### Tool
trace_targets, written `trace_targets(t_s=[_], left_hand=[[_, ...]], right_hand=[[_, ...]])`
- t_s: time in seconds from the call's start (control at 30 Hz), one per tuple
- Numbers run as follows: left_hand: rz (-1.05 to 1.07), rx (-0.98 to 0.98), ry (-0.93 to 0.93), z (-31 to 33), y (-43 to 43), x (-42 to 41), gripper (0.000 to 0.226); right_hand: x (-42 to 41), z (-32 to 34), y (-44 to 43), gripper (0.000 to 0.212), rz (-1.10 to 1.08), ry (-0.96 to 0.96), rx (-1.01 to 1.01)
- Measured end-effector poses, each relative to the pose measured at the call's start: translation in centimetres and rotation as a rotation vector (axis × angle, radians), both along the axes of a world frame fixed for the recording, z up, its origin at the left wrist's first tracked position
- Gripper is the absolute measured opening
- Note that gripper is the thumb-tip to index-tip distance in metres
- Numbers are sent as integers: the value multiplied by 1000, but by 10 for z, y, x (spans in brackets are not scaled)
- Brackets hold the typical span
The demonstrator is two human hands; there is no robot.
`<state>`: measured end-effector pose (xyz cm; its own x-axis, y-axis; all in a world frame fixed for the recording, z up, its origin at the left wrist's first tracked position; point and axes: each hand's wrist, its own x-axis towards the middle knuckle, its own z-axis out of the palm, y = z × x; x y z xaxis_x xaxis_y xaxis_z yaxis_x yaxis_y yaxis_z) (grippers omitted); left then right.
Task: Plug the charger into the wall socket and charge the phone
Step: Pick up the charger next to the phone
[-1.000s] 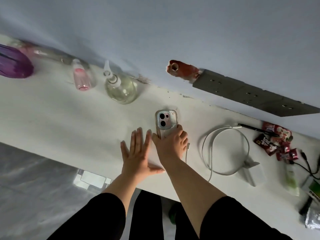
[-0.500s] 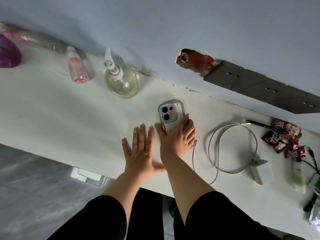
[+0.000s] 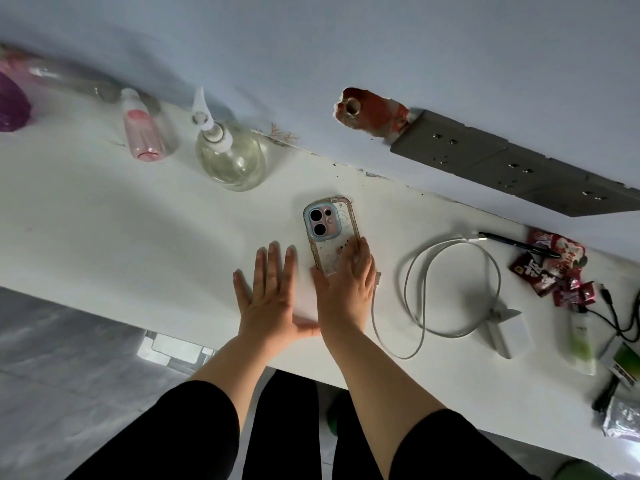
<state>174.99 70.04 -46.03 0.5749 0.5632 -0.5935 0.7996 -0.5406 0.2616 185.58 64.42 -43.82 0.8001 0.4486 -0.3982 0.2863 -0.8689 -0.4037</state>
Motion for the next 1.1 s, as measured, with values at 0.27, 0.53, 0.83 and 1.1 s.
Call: trace_targets(t_s=[0.27, 0.53, 0.83, 1.1], left_hand=[[-1, -70, 135, 20, 6, 12, 146], [152, -97, 222, 44, -31, 32, 140], [338, -84, 247, 24, -48, 51, 152], [332, -101, 265, 39, -45, 56, 147]], right_hand=[[27, 42, -48, 65, 143, 164, 128], [96, 68, -195, 50, -188, -25, -93], [139, 36, -222, 60, -403, 109, -131], [121, 59, -213, 48, -539, 277, 83]])
